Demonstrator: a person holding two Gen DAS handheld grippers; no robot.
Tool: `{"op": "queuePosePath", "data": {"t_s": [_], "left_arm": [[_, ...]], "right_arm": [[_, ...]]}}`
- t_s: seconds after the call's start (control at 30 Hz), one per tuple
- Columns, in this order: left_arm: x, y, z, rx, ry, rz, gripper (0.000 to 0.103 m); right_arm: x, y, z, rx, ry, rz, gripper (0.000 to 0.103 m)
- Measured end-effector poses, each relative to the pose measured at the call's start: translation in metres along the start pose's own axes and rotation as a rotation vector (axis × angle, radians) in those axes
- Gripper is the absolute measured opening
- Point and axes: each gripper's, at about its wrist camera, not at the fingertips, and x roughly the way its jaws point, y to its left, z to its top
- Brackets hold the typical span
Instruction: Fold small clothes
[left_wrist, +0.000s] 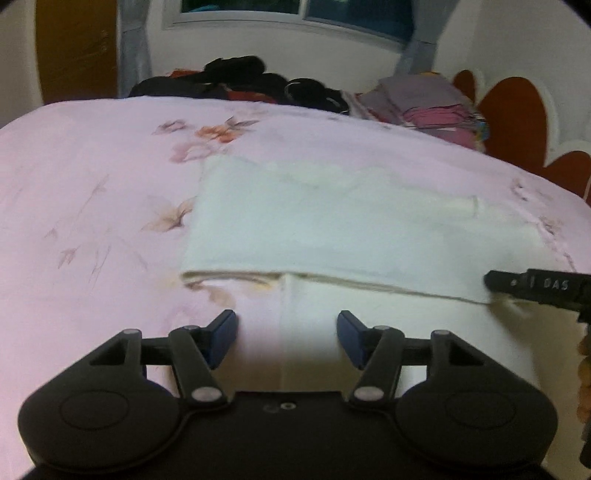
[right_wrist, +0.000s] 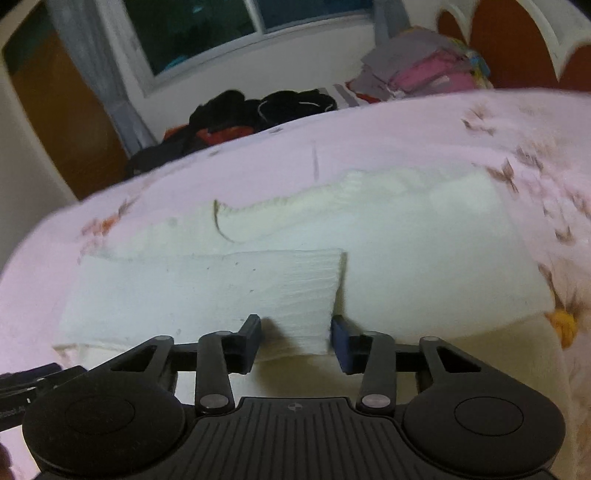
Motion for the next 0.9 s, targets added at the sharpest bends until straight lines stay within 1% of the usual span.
{"op": "queuePosePath", "data": {"t_s": [0.03, 0.07, 0.13, 0.27, 0.3, 0.37, 0.43, 0.5, 0.53, 0.57, 0.6, 0.63, 0.67, 0.77, 0.9], "left_arm": [[0.002, -0.001, 0.001, -0.004, -0.003, 0.014, 0.059], [0.004, 0.0, 0.002, -0.006, -0.005, 0.024, 0.059], [0.007, -0.001, 0.006, -0.01, -0.019, 0.046, 0.059], [0.015, 0.001, 0.009, -0.014, -0.032, 0.075, 0.06], [0.018, 0.001, 0.01, -0.011, -0.039, 0.084, 0.061], [0.021, 0.003, 0.01, -0.015, -0.052, 0.091, 0.059], [0.022, 0.005, 0.011, -0.025, -0.07, 0.095, 0.054], [0.022, 0.006, 0.01, -0.021, -0.095, 0.096, 0.04], [0.022, 0.007, 0.01, -0.021, -0.103, 0.086, 0.037], [0.022, 0.007, 0.009, -0.02, -0.11, 0.071, 0.028], [0.022, 0.006, 0.009, -0.013, -0.115, 0.061, 0.021], [0.021, 0.005, 0.008, -0.004, -0.121, 0.056, 0.019], [0.021, 0.004, 0.007, 0.0, -0.125, 0.051, 0.013], [0.02, 0.005, 0.006, -0.006, -0.128, 0.038, 0.01], [0.019, 0.006, 0.007, 0.024, -0.099, 0.024, 0.01]], "right_arm": [[0.001, 0.001, 0.0, 0.002, 0.003, 0.008, 0.018], [0.001, 0.002, 0.001, 0.001, 0.003, 0.018, 0.007], [-0.005, 0.004, 0.004, -0.013, -0.031, 0.026, 0.007], [-0.037, -0.001, 0.022, -0.046, -0.137, 0.023, 0.006], [-0.043, -0.004, 0.027, -0.059, -0.154, 0.012, 0.006], [-0.051, -0.015, 0.033, -0.075, -0.166, -0.013, 0.007], [-0.053, -0.033, 0.035, -0.066, -0.152, -0.045, 0.007], [-0.051, -0.053, 0.033, -0.042, -0.126, -0.083, 0.006], [-0.049, -0.062, 0.03, -0.033, -0.113, -0.101, 0.006], [-0.047, -0.067, 0.028, -0.028, -0.103, -0.113, 0.007], [-0.045, -0.073, 0.025, -0.024, -0.093, -0.124, 0.007], [-0.043, -0.078, 0.023, -0.022, -0.083, -0.131, 0.007], [-0.042, -0.084, 0.021, -0.018, -0.073, -0.135, 0.007], [-0.036, -0.091, 0.015, -0.013, -0.049, -0.152, 0.007], [-0.027, -0.098, 0.009, -0.02, -0.03, -0.215, 0.007]]}}
